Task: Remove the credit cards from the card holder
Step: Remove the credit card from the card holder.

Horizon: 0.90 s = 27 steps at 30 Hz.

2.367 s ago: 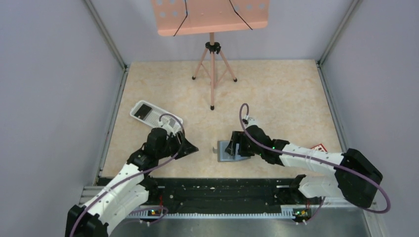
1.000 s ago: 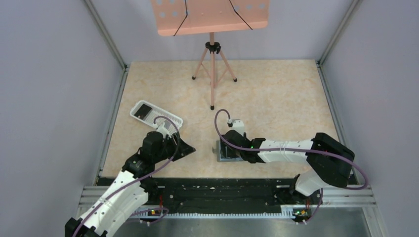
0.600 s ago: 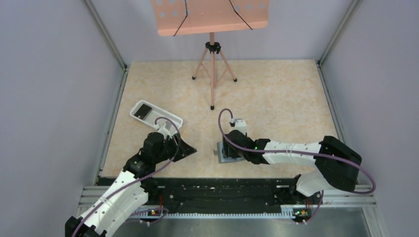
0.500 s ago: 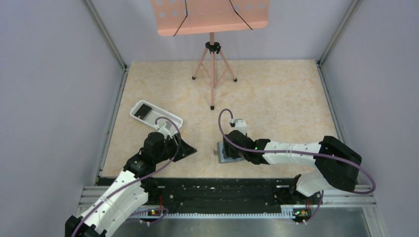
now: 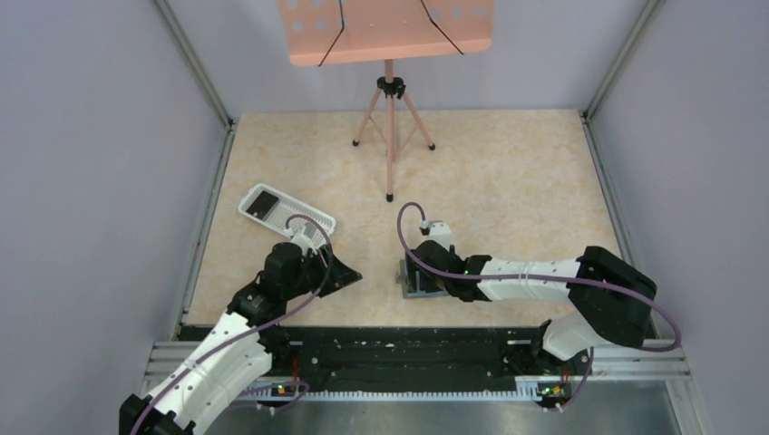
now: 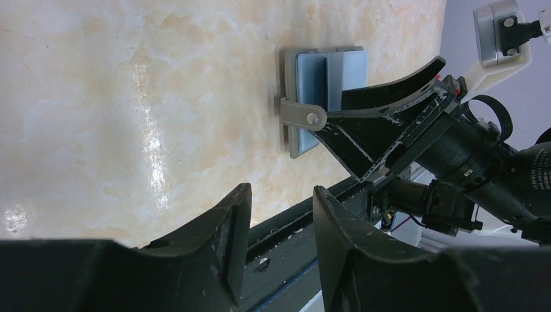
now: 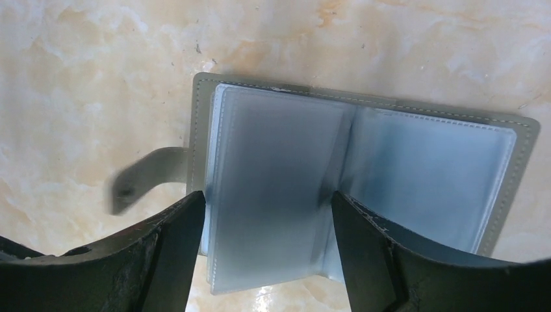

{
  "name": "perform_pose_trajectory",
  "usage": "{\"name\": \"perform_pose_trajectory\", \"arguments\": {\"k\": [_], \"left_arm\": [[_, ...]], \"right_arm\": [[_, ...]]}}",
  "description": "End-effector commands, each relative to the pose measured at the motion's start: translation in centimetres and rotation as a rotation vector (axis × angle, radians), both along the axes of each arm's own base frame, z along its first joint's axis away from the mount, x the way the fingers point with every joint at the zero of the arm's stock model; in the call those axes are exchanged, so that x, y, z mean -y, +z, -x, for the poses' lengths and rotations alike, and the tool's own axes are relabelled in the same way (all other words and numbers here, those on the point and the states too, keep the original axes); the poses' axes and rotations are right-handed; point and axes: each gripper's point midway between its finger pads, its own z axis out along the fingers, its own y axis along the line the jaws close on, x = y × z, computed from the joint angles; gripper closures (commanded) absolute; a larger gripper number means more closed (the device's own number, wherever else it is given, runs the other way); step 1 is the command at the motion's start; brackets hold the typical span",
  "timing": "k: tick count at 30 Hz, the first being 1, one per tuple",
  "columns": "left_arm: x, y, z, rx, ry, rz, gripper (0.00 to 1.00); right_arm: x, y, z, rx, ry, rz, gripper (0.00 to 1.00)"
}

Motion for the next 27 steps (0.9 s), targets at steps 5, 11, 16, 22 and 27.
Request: {"name": "perform_pose_trajectory", "arguments": {"k": [5,11,16,22,27], "left_arm": [[0.2,0.1,-0.2,0.031,-0.001,0.019,0.55],[0.2,-0.1,-0.2,0.028,0.000,0.017,0.55],[0.2,-0.1,-0.2,0.027,-0.001,0.018,0.55],[0.4,-0.1,-0.2,0.031,-0.003,0.026,0.55],[1.1,0.4,-0.7,0.042,-0.017,0.049,0.55]], "right_arm": [[-1.2,0.1,0.1,-0.001,0.020,-0.025,0.33],[-1.2,0.5,0.1,0.004,0.017,-0.040,0.39],[-1.4,1.2,0.1,0.010,0.017,-0.066,0.39],[-1.5,1.9,0.2,0.018,0.018,-0.093,0.42],[-1.6,2.2,0.3,0.024,0.023,-0.109,0.46]]}}
